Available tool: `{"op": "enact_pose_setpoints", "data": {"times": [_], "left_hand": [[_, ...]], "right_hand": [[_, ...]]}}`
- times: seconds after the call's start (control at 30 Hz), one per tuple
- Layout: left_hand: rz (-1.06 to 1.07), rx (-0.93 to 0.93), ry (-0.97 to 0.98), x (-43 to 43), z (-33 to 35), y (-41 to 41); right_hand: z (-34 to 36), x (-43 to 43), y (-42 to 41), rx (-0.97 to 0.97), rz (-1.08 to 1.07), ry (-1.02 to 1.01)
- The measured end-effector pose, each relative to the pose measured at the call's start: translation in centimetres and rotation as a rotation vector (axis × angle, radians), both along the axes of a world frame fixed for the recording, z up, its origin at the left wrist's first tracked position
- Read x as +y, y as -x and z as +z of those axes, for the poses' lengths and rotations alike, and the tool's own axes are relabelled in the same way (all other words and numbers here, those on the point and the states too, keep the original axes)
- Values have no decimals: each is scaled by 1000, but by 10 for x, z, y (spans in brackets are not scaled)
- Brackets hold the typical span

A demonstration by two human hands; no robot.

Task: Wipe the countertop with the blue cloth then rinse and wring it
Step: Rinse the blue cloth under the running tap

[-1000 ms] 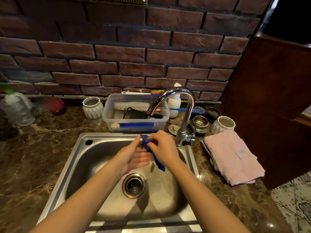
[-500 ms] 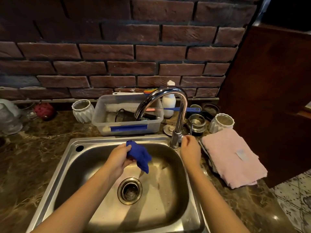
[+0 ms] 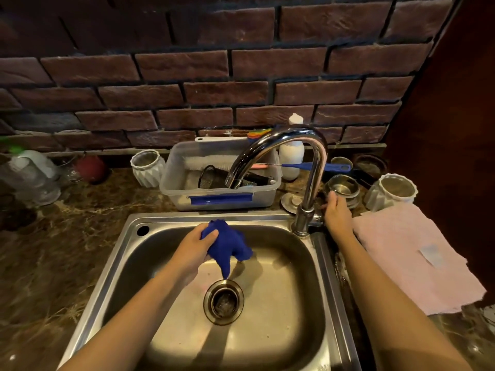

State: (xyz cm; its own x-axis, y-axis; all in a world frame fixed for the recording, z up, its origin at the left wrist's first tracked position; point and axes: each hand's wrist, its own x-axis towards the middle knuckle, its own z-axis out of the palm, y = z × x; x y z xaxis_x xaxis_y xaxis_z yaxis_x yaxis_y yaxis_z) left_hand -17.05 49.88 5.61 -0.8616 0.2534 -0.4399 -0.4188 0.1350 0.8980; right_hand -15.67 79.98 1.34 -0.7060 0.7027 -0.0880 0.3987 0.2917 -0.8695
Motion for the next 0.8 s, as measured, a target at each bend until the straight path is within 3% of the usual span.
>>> {"op": "enact_pose_setpoints", "data": {"times": [0.13,0.37,0.8], "left_hand": [[50,-43,-105,0,-3,3],[86,-124,-260,2,-8,3],[90,-154,-312,4,-15,-1]], "right_hand": [[-7,-4,10,67,-32,85],[-12,-5,15,32,-142,-39],[-5,-9,17,-46,-172,-82]]}}
